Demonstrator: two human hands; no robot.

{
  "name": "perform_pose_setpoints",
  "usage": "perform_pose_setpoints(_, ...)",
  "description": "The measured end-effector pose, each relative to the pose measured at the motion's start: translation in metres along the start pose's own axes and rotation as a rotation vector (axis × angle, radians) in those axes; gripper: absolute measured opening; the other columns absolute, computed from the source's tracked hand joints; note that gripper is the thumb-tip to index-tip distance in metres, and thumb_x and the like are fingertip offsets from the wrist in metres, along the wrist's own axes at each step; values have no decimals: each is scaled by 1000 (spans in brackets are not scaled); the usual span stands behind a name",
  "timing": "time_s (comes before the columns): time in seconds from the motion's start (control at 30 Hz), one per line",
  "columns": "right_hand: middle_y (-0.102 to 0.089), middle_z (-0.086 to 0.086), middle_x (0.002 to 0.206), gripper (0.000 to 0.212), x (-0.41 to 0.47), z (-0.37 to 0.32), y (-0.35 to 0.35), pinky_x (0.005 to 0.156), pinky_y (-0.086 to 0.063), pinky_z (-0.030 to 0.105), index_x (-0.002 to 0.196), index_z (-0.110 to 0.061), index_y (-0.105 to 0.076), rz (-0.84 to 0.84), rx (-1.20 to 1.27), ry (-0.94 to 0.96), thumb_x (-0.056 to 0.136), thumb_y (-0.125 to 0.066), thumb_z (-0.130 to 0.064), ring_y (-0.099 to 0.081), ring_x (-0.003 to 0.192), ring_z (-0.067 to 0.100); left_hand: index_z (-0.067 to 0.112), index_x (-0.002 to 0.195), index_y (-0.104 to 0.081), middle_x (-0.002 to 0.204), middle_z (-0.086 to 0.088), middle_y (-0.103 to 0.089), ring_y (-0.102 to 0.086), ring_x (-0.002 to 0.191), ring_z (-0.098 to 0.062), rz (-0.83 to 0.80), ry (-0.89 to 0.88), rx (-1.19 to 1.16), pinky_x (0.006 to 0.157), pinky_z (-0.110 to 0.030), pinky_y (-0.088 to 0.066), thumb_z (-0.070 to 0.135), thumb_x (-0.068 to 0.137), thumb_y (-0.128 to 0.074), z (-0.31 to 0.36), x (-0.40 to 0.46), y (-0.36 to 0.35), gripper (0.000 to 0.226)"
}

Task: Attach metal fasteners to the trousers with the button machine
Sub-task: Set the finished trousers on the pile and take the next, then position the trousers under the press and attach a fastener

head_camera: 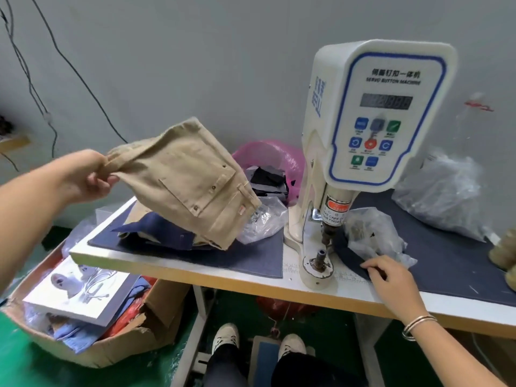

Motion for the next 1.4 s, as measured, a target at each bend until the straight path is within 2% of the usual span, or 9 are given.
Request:
perform_pose_setpoints(0.1, -59, -20, 84, 30, -2, -3, -1, 63, -38, 16, 81, -36, -62, 9, -22, -1, 88, -60, -7, -56, 79, 1, 0, 111, -51, 87, -14, -52, -63, 51, -25, 97, 75, 315, 46, -21, -47, 4, 93, -39, -39, 11, -20, 22)
perform_pose_setpoints(0.2, -60, -18, 88, 30, -5, -7, 1, 70, -42, 21, 83, -36, -62, 13, -30, 6, 87, -61, -6, -58, 85, 6, 10, 138, -42, 128, -23, -42, -44, 116, -42, 293, -210, 896, 96, -46, -42, 18, 90, -50, -59, 12, -44, 49)
perform_pose_setpoints(0.33, -60, -9, 90, 33, -19, -32, 8, 83, -41, 11, 87, -26, -64, 115, 55, 109, 82, -62, 6, -55, 94, 6, 19, 133, -49, 137, -12, -43, -37, 129, -29, -40, -689, 1000, 106, -49, -33, 47, 87, -56, -92, -24, -122, 55)
perform_pose_setpoints(0.53, -54, -16, 89, 18, -49, -133, -28, 72, -45, 15, 92, -25, -62, -94, 205, 509, 81, -54, -13, -52, 85, -3, 31, 145, -25, 155, 5, -20, -32, 136, -18, -239, -875, 1358, 113, -53, -13, 74, 70, -50, -134, -50, -185, 90)
perform_pose_setpoints(0.7, -61, -7, 88, 16, -23, -186, -67, 77, -46, 20, 94, -14, -69, -230, 317, 508, 88, -53, -12, -54, 87, 3, 19, 120, -59, 107, -8, -63, -57, 97, -29, -148, -657, 706, 76, -33, -40, 36, 73, -46, -117, -24, -164, 52)
perform_pose_setpoints(0.83, -60, -3, 97, 22, 16, -202, -102, 83, -38, 15, 105, -13, -66, -279, 18, 486, 90, -51, -16, -49, 94, 7, 17, 69, -58, 69, -7, -55, -54, 65, -23, 56, -198, -79, 58, -32, -39, 24, 79, -44, -125, 9, -122, 18)
perform_pose_setpoints(0.93, -62, 2, 106, 25, 59, -206, -120, 90, -41, 28, 110, -13, -65, -234, -120, 388, 96, -44, -19, -50, 102, 17, 18, 69, -58, 55, -1, -62, -59, 45, -16, 82, 37, -395, 46, -22, -47, 25, 87, -45, -143, 22, -113, 24)
perform_pose_setpoints(1.23, -62, 9, 116, 22, 117, -211, -165, 93, -38, 35, 108, -11, -63, -408, -772, 294, 88, -57, -16, -45, 118, 29, -6, 122, -58, 124, -24, -59, -49, 114, -38, 249, -500, 181, 98, -39, -37, 25, 75, -29, -143, -5, -124, 64)
perform_pose_setpoints(1.4, -60, 9, 120, 27, 120, -207, -172, 96, -37, 37, 115, -12, -61, -364, -800, 285, 90, -54, -17, -46, 120, 29, -4, 125, -57, 122, -26, -59, -51, 100, -31, 238, -546, 211, 85, -31, -39, 29, 74, -28, -143, 1, -125, 67)
Point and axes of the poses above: each hand's wrist, its own x-axis towards the middle knuckle, its own y-axis out of the back of the hand, z = x × y, the point moved 4 cm from there along x, towards the middle knuckle
